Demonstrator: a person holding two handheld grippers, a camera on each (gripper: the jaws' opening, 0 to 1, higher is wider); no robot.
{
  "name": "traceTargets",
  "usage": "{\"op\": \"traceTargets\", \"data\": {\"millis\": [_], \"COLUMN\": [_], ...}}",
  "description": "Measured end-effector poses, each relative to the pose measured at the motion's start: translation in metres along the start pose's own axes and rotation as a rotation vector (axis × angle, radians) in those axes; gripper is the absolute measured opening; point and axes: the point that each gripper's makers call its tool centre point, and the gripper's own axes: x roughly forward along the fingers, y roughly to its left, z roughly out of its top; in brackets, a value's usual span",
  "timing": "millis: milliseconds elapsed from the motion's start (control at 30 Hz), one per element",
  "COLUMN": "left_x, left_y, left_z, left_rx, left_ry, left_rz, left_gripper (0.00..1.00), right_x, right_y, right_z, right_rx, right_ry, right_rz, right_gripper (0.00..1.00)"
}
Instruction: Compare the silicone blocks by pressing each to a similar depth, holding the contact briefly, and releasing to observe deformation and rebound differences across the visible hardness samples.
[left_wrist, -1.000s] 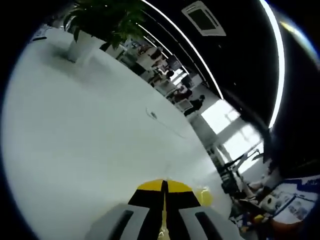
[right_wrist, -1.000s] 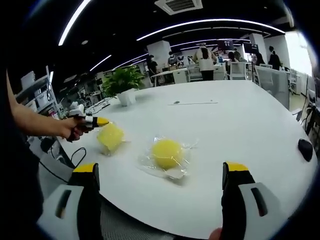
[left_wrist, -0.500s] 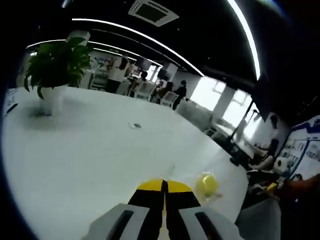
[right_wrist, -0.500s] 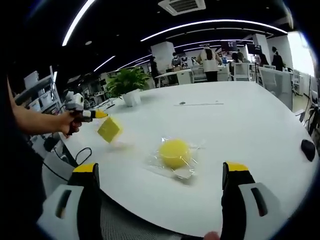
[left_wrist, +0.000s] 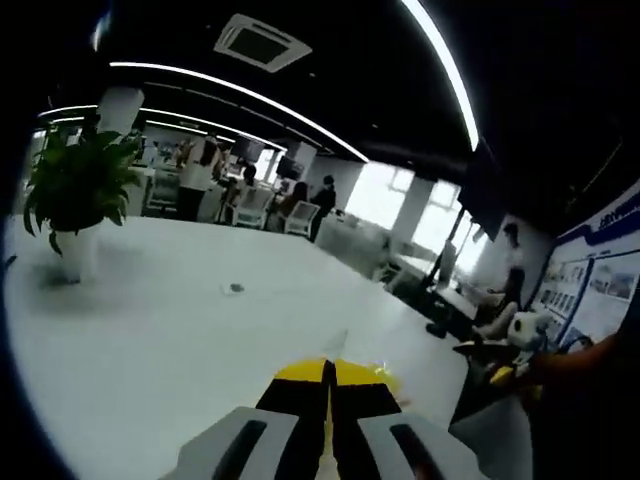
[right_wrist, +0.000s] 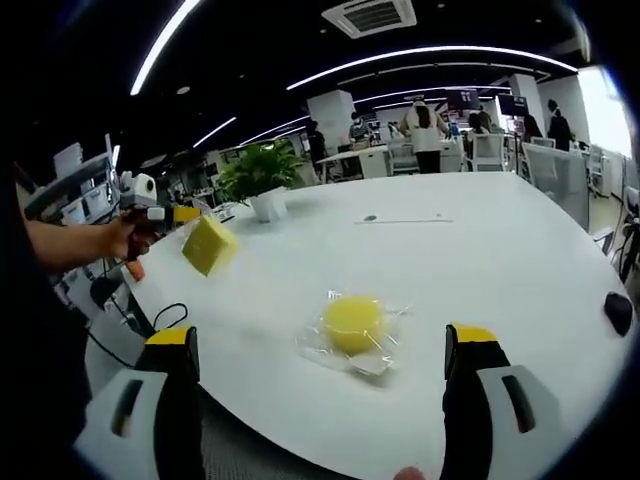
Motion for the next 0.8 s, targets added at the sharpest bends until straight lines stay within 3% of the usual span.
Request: {"op": "traceTargets", "data": {"millis": [167,333,533,800], "left_x": [-0.007,-0.008,-0.008,-0.013], "left_y": [-0.017,-0.033,-0.053,-0.079], "left_z": [0.008,0.006,0.014,0.039], "left_rx": [0.109,0.145,0.205,0.242], "left_ry": [0.018,0.013,-0.013,-0.055], "left_rz": [-0.036,-0.071,-0.103,-0.157], "left_gripper": [0.0,0.0,0.0,0.0], "right_x": [0.005,0.009,0.015,0.03], "right_y": [0.004,0.01,0.026,0.066], "right_z": [0.009,0.017,0.039,0.056], "right_rx": [-0.033,-0.078,-0.08,-0.144], "right_ry": [0.0,0.016,-0.023,0.012], "right_rz": [0.032,0.047,0.099,0.267], "right_gripper": [0.96,0.96,0.96,0.96]}}
